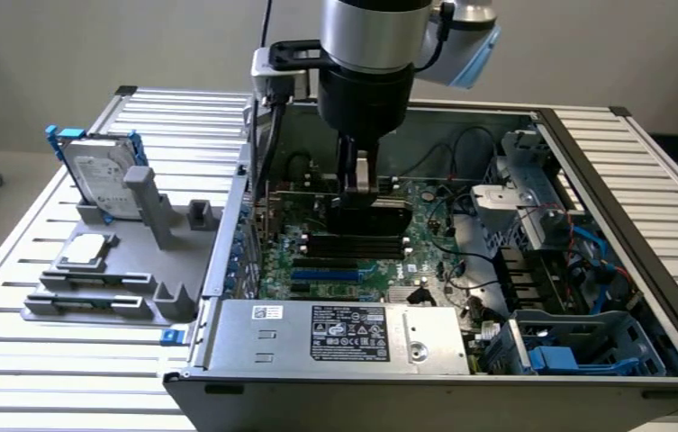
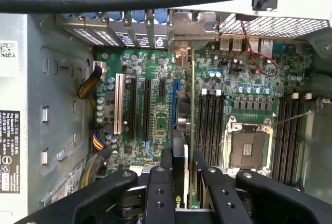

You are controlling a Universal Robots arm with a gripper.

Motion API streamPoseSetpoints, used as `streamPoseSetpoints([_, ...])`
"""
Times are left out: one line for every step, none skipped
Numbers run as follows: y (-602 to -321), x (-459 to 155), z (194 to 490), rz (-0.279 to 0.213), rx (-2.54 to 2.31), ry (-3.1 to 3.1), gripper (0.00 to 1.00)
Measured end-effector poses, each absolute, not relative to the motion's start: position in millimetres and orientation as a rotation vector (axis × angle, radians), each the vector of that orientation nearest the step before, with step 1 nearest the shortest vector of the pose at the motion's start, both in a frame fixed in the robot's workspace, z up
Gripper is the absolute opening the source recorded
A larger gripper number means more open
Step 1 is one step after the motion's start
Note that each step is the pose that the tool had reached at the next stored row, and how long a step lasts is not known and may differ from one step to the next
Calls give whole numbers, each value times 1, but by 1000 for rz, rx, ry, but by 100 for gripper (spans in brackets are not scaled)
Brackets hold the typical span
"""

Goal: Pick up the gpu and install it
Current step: 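Insert the gpu into the slot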

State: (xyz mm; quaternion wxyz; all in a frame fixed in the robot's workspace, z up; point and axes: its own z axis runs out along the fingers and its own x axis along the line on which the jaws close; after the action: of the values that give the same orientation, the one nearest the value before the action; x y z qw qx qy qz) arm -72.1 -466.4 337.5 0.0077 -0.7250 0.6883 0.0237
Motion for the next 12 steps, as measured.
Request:
streamPoseSetpoints([-467,-74,336,71,-2267,2148,26])
streamPoseSetpoints([-467,-75,335,67,-2268,2145,26])
streamPoseSetpoints([-467,-78,334,62,-2266,2142,26])
streamPoseSetpoints([-467,-81,333,57,-2265,2140,26])
streamPoseSetpoints([-467,-84,332,52,-2263,2138,26])
streamPoseSetpoints([-467,-87,331,48,-2261,2136,26])
streamPoseSetpoints([-467,-90,329,44,-2260,2133,26])
streamPoseSetpoints([-468,-92,329,36,-2256,2130,26])
streamPoseSetpoints([-468,-93,328,25,-2252,2125,26])
streamPoseSetpoints([-469,-93,328,15,-2248,2121,26])
streamPoseSetpoints([-469,-93,327,7,-2244,2117,26])
streamPoseSetpoints([-470,-93,326,0,-2241,2114,26])
